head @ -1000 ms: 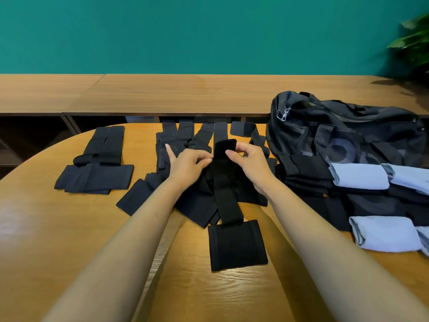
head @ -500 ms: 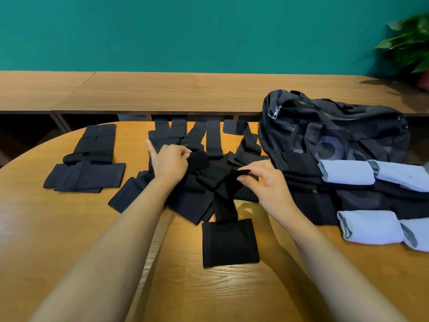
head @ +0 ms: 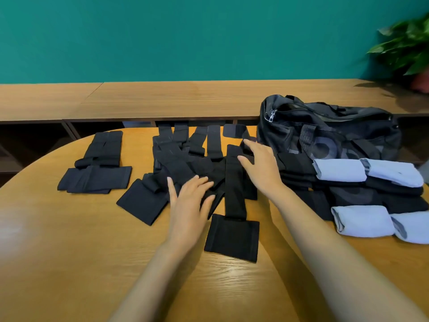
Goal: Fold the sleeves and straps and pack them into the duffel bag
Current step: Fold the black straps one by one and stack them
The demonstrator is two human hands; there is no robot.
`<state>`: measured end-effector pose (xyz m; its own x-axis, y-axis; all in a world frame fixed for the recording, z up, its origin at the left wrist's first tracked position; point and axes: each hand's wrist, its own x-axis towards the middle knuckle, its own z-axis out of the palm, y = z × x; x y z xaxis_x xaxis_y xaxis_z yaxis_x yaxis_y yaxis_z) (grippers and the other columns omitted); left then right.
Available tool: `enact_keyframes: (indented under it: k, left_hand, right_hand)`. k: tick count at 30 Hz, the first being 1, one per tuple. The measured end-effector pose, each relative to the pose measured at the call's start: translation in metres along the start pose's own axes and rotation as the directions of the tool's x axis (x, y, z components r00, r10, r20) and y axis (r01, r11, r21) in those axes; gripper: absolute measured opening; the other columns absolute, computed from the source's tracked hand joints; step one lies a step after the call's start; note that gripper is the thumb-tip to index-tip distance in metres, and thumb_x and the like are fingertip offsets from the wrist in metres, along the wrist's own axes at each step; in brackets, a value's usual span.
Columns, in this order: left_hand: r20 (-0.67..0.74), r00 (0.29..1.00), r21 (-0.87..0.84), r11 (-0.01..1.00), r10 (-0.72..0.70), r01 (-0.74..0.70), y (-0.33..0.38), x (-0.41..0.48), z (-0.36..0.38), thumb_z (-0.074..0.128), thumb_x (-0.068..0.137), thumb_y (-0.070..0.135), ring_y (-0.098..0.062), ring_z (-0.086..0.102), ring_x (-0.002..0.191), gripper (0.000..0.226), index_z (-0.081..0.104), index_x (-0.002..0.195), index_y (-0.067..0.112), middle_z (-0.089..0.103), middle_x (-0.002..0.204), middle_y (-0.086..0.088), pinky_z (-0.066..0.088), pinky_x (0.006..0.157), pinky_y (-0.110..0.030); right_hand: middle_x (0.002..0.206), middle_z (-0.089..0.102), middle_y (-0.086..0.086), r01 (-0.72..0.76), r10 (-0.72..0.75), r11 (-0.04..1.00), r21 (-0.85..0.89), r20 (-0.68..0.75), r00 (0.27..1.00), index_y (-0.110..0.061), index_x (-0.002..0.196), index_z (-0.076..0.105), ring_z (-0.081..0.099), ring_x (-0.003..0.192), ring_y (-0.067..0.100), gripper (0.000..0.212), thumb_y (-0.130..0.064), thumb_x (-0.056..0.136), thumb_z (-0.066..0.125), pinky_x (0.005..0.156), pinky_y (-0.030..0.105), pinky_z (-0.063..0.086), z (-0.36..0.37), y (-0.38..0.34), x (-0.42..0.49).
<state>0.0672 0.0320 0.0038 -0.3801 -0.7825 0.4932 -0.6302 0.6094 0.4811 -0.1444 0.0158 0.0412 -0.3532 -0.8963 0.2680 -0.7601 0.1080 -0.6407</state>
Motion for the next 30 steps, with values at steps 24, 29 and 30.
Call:
enact_keyframes:
  k: [24, 29, 30]
  left_hand:
    - [0.412, 0.904, 0.097, 0.981, 0.116, -0.170, 0.029, -0.131, -0.017, 0.022, 0.079, 0.077, -0.009, 0.019, 0.146, 0.084, 0.048, 0.143, 0.029, 0.039, 0.152, 0.009, -0.022, 0.116, -0.042]
    - [0.386, 0.906, 0.060, 0.975, 0.175, -0.214, 0.027, -0.142, -0.023, 0.030, 0.080, 0.076, -0.008, 0.030, 0.142, 0.079, 0.055, 0.137, 0.028, 0.049, 0.146, 0.008, -0.023, 0.116, -0.040]
    - [0.376, 0.906, 0.067, 0.969, 0.195, -0.237, 0.027, -0.142, -0.024, 0.032, 0.082, 0.074, -0.009, 0.035, 0.139, 0.075, 0.059, 0.133, 0.027, 0.054, 0.142, 0.006, -0.020, 0.117, -0.042]
  right_hand:
    - [0.151, 0.038, -0.020, 0.175, -0.116, 0.967, -0.184, 0.293, 0.949, -0.039, 0.133, 0.055, 0.016, 0.146, 0.003, 0.042, -0.055, 0.098, 0.039, 0.121, 0.031, -0.005, -0.025, 0.046, -0.222]
    - [0.152, 0.032, -0.022, 0.229, -0.187, 0.969, -0.096, 0.323, 0.928, -0.047, 0.129, 0.057, 0.011, 0.147, 0.003, 0.077, -0.089, 0.077, 0.019, 0.120, 0.031, -0.009, -0.028, 0.049, -0.239]
    - [0.153, 0.028, -0.023, 0.240, -0.192, 0.965, -0.106, 0.337, 0.922, -0.048, 0.129, 0.056, 0.008, 0.147, 0.003, 0.077, -0.090, 0.075, 0.022, 0.119, 0.031, -0.012, -0.029, 0.048, -0.240]
